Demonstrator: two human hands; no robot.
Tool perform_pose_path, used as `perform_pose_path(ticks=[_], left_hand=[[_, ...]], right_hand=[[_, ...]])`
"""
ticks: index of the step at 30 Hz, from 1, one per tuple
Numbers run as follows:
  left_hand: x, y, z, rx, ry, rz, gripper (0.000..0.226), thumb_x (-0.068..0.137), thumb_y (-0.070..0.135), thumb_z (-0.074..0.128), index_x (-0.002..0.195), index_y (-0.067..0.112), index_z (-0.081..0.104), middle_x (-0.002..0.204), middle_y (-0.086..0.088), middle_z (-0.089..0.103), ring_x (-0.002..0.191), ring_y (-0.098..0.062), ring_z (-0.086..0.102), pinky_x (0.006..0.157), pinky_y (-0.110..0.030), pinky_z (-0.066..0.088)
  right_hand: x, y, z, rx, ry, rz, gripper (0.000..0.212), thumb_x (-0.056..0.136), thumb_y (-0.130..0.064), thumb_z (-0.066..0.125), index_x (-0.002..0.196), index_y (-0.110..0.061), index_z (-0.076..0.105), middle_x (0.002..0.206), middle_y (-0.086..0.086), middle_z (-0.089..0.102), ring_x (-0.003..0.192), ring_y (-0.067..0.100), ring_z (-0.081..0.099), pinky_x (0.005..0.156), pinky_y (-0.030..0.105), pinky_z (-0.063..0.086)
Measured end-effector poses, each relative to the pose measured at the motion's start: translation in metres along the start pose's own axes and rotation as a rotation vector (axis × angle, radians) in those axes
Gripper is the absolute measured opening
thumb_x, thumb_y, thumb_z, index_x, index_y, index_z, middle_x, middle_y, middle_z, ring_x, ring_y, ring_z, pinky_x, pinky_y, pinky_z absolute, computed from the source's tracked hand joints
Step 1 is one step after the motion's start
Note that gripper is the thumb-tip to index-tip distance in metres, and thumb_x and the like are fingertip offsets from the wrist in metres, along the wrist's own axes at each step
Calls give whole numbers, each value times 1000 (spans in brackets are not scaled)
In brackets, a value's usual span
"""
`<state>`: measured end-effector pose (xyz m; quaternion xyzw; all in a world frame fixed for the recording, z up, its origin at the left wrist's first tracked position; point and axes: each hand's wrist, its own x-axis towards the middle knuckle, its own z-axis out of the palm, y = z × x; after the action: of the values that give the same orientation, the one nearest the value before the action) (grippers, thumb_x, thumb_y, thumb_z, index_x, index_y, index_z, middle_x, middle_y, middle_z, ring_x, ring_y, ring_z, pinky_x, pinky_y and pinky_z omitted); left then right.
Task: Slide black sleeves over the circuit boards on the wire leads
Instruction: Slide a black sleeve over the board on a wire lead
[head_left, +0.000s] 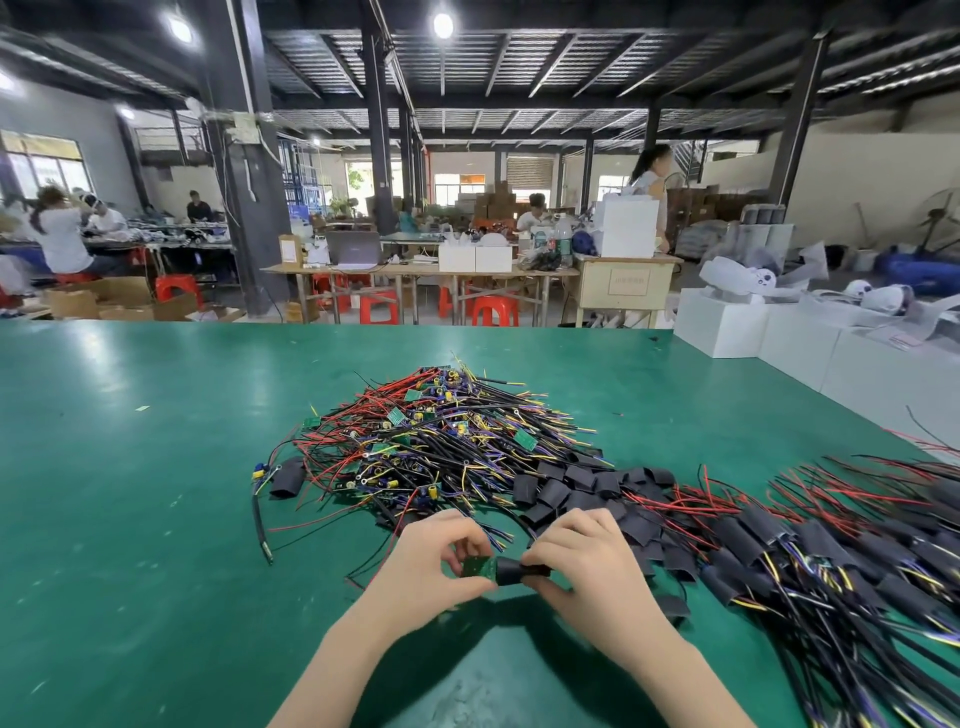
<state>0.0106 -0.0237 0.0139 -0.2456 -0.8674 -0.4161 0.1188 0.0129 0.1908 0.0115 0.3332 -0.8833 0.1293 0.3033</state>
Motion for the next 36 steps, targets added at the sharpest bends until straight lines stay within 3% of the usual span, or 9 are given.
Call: perform_pose_path(ticks=[5,14,19,23,31,36], left_hand=[[1,4,1,-102,53,-17,26,67,6,81,87,18,70,88,2,62,82,-10,59,72,-23,53],[2,-1,-5,-316,51,-93,23,76,1,78,89,19,75,91,-2,67,85,-7,59,73,-16,49],[4,-1,0,-349,96,-107,21,74,3,80,83,21,73,85,2,66,80,-4,58,68,-17,48],[4,-2,1,-346,107,-109,24,72,0,80,83,19,73,85,1,66,79,-4,58,69,-18,50],[2,0,4,-272,129,-59,30,69,-4,78,84,21,72,86,3,64,85,-7,59,75,-23,56],[4,-1,5,-325,129,-85,23,72,7,82,81,26,72,86,-3,66,81,-9,59,68,-28,56]], right_hand=[[-5,2,-7,361,-8,201,15,77,-25,75,89,-28,66,87,-18,60,82,1,56,75,27,48],[-3,3,-4,638,74,349,26,73,-11,80,93,-25,72,89,-11,63,75,7,59,70,15,46],[-4,2,-1,555,-15,284,44,69,-29,83,110,-27,71,98,-15,66,93,3,60,84,24,49],[-3,3,-1,350,15,179,42,73,-37,79,111,-24,70,97,-18,67,92,6,51,83,24,44],[-5,3,2,442,14,252,37,71,-36,77,107,-30,72,93,-19,67,94,2,51,83,24,44],[-4,3,1,427,67,251,36,70,-37,77,106,-31,71,91,-21,65,93,2,50,82,23,43]])
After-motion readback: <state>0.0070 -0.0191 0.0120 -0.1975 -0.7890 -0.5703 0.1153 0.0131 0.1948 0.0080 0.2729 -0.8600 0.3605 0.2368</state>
